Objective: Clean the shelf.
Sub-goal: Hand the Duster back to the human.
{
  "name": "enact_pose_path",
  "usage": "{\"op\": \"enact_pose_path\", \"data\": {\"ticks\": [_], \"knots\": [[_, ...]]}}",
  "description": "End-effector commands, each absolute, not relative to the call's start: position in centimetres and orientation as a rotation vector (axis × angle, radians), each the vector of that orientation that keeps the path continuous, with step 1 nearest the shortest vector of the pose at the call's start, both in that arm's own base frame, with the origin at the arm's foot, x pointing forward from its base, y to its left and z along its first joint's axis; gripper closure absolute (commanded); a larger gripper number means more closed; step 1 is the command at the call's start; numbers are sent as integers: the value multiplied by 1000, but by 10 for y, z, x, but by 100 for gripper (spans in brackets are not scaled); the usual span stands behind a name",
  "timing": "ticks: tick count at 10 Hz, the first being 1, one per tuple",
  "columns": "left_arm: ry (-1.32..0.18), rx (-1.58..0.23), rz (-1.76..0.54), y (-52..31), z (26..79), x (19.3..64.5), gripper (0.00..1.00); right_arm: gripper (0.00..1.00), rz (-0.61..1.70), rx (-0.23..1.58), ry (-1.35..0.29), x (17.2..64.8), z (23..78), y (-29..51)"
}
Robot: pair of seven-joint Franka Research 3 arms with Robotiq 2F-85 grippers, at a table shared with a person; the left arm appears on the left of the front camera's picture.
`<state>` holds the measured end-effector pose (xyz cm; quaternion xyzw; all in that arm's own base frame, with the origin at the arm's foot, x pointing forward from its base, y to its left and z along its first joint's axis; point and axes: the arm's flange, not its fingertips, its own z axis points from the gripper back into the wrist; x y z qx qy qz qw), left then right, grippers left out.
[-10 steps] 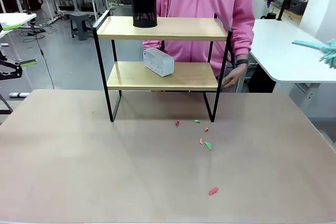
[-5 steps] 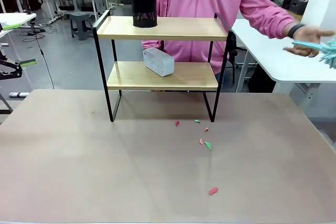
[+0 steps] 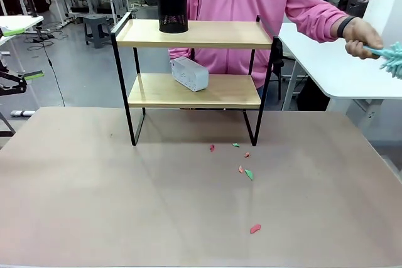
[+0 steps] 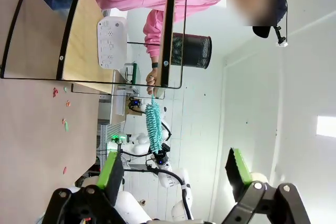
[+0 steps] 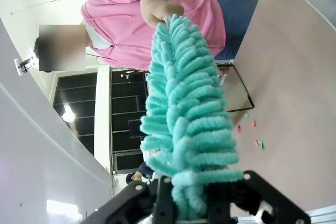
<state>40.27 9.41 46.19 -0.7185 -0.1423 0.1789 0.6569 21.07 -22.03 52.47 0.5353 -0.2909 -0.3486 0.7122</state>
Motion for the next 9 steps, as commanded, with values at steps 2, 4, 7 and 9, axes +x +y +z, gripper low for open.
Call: {"op": "enact_pose_path", "data": {"ticks": [2,4,7,9], "knots": [[-310,-1630,393,96,465,402,0,100,-788,1182,-647,208,525,-221],[-310,-1630,393,96,465,402,0,29,-778,1184,-639,212,525,-221],[-310,-1630,393,96,465,402,0,0,-765,1218,-633,210,525,-222],[-310,-1630,393,96,465,402,0,7,-706,1247,-574,209,526,-214]]}}
